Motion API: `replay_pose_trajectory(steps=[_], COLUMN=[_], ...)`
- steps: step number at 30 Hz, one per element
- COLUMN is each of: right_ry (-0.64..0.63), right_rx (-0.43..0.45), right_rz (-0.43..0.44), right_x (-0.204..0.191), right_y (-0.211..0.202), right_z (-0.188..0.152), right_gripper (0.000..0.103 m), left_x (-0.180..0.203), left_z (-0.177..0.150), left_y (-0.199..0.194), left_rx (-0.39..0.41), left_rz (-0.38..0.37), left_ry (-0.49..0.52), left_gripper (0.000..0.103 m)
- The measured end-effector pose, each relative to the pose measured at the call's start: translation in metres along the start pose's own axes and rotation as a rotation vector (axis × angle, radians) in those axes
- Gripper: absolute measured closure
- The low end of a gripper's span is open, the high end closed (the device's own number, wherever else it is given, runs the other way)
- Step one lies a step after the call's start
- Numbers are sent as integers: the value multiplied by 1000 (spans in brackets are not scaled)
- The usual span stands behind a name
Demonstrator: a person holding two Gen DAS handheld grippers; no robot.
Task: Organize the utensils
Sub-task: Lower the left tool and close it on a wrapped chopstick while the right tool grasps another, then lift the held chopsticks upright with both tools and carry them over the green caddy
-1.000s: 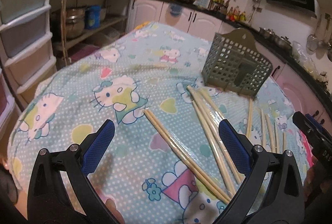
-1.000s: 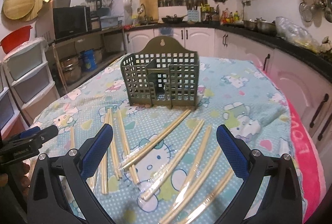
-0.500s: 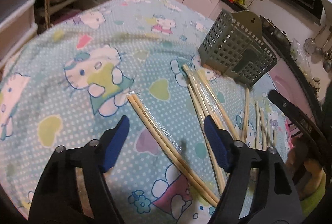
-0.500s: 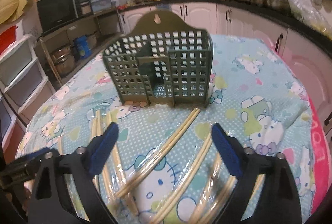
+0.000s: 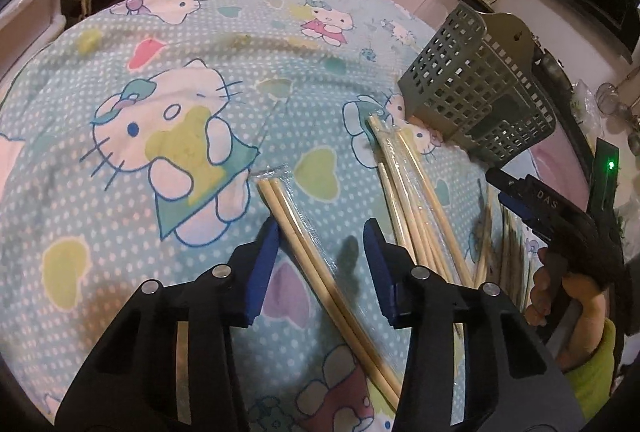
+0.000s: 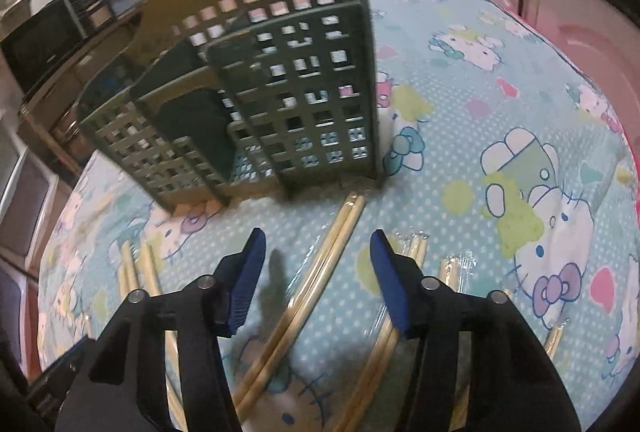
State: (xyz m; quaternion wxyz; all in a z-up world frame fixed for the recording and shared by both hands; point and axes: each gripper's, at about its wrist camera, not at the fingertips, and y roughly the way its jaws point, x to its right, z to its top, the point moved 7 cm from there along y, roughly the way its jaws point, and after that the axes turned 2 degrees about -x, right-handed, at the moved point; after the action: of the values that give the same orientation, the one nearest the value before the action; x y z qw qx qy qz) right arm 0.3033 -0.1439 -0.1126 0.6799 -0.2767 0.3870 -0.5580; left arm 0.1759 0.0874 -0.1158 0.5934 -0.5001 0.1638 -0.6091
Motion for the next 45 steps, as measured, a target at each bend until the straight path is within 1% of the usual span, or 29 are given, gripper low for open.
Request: replay_pose_trajectory(steps=[2,5,7,8,10,11,13,17,18,19,22,27,30,34,41,45], right_ry=[25,50,70,80,93,100,106,114,115,122,142,151,111,40,-9,-45], right_rx=[-10,-13,-19,-19,-20,-24,-31,-37,-38,-40,-34,-1,37,109,216,284], right_rz=[-6,-19,-21,-22,-28,-28,-29,2,10,27,64,197,256,330,411,426], right_x=[2,6,9,11,14,15,18,26,27,30,38,37,27,15,10,3], right_y=[3,7,11,12,13,14,16,19,19,17,14,-12,-35,-73,-113,-132], right_z=[2,4,7,7,9,11,14,19,20,20,25,25,26,31,48,58], right_gripper=[56,61,67,68,75,77,85,91,95,96,97,97,97,97,97,97], left_x=[-3,-5,-5,-4,-3,-3,-2,0,1,2,9,30,45,69,106,129], left_z=[3,7,10,12,14,15,16,19,20,22,25,32,40,52,75,95], left_y=[1,4,6,7,10,10,11,12,12,12,9,-6,-20,-41,-71,-90], left_rx=[-6,-8,-12,-14,-18,-19,-21,-18,-20,-19,-9,30,65,121,197,256], left_rz=[15,32,54,63,82,91,96,112,112,110,85,26,-6,-38,-97,-133], left_ry=[4,12,32,39,63,73,83,111,117,119,130,157,179,223,284,313], left_gripper=[76,83,85,86,89,90,91,96,97,97,98,100,101,102,102,102])
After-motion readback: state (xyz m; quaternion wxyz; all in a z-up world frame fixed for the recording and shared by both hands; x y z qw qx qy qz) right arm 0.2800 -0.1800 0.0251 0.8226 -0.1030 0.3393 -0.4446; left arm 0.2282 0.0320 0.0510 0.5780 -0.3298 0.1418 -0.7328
